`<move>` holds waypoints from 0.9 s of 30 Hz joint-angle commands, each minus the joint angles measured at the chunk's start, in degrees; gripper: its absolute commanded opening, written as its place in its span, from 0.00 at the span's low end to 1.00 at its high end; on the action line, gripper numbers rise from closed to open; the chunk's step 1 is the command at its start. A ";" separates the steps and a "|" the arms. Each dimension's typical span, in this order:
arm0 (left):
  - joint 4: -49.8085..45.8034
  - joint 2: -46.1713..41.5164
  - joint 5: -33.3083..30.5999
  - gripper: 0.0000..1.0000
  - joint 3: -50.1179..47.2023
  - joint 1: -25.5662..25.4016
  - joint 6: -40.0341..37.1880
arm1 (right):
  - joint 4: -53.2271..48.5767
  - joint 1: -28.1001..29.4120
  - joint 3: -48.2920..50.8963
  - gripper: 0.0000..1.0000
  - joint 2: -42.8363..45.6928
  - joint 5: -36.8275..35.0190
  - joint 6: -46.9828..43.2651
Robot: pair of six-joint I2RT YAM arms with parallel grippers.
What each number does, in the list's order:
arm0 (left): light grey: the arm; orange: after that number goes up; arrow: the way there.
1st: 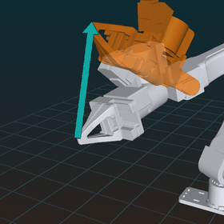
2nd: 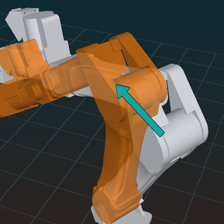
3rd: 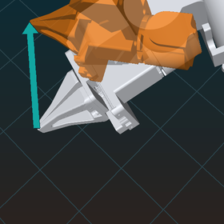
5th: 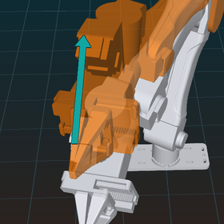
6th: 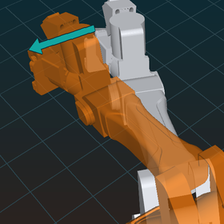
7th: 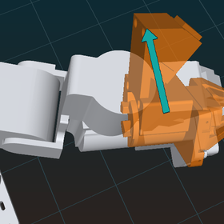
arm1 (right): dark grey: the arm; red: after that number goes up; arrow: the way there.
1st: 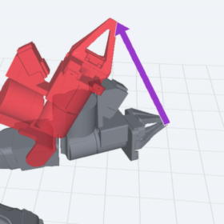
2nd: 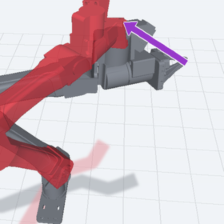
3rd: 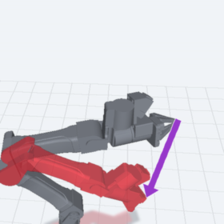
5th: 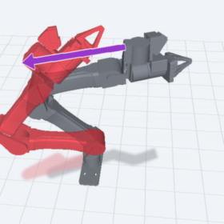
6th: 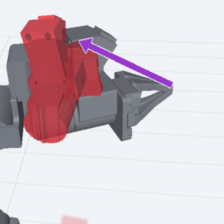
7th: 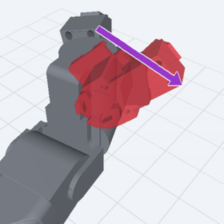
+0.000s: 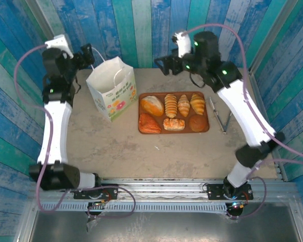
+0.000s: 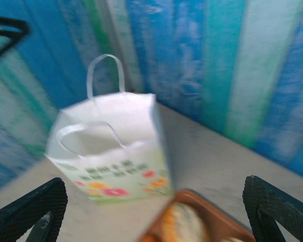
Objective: Take the fake bread out of the paper bag
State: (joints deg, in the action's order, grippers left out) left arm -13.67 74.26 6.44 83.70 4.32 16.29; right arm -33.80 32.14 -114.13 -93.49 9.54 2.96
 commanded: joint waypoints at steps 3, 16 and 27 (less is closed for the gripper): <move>7.59 -17.35 -5.68 0.94 -19.09 -0.05 2.32 | 18.66 -0.77 30.49 1.00 19.25 -26.35 -11.98; 24.67 -28.63 -14.41 0.94 -59.78 -0.22 7.00 | 24.36 -18.56 68.40 1.00 34.76 -41.21 -6.75; 43.15 -18.42 -16.75 0.94 -68.75 -0.36 2.67 | 39.34 -23.83 79.86 1.00 23.38 -34.70 -4.24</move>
State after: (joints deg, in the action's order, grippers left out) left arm 20.01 54.19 -8.75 15.29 4.21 22.85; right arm -2.35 9.04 -36.36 -68.90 -26.52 -2.79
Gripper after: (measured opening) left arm 0.938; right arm 0.997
